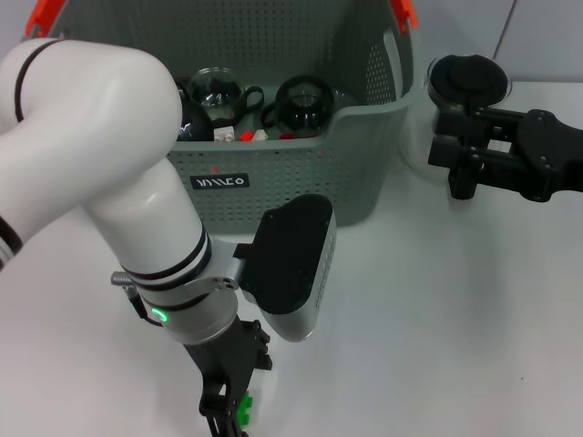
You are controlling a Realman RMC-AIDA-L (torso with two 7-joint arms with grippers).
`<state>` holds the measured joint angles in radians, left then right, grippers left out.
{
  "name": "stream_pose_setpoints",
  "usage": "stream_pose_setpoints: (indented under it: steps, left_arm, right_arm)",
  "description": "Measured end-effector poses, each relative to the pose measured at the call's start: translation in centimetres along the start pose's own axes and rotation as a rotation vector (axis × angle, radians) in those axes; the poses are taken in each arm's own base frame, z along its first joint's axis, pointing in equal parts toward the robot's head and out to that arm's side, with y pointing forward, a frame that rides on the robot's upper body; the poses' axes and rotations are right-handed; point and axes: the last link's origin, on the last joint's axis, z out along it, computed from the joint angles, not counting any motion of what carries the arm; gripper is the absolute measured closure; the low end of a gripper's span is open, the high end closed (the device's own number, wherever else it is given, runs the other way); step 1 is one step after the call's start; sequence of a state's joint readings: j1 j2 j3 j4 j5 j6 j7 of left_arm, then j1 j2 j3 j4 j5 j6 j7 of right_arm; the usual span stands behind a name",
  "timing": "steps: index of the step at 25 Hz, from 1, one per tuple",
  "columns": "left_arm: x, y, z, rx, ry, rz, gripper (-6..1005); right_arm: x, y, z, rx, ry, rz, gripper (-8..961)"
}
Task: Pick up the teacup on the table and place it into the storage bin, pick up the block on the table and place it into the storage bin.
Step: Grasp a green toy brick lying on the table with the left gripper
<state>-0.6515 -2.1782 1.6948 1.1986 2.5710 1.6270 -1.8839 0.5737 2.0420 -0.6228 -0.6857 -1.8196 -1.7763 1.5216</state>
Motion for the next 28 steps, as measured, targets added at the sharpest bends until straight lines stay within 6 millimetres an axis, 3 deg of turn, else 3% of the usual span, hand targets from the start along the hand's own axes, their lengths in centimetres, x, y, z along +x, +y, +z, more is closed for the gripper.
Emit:
stream_pose_setpoints:
  steps: [15, 28]
  left_arm:
    - [-0.2, -0.1, 0.7, 0.001, -0.033, -0.001, 158]
    - [-0.2, -0.1, 0.6, -0.006, -0.044, -0.008, 455]
  right_arm:
    - [0.2, 0.2, -0.1, -0.009, 0.009, 0.003, 360]
    - [1.1, 0.8, -0.7, -0.071, 0.13, 0.068, 370]
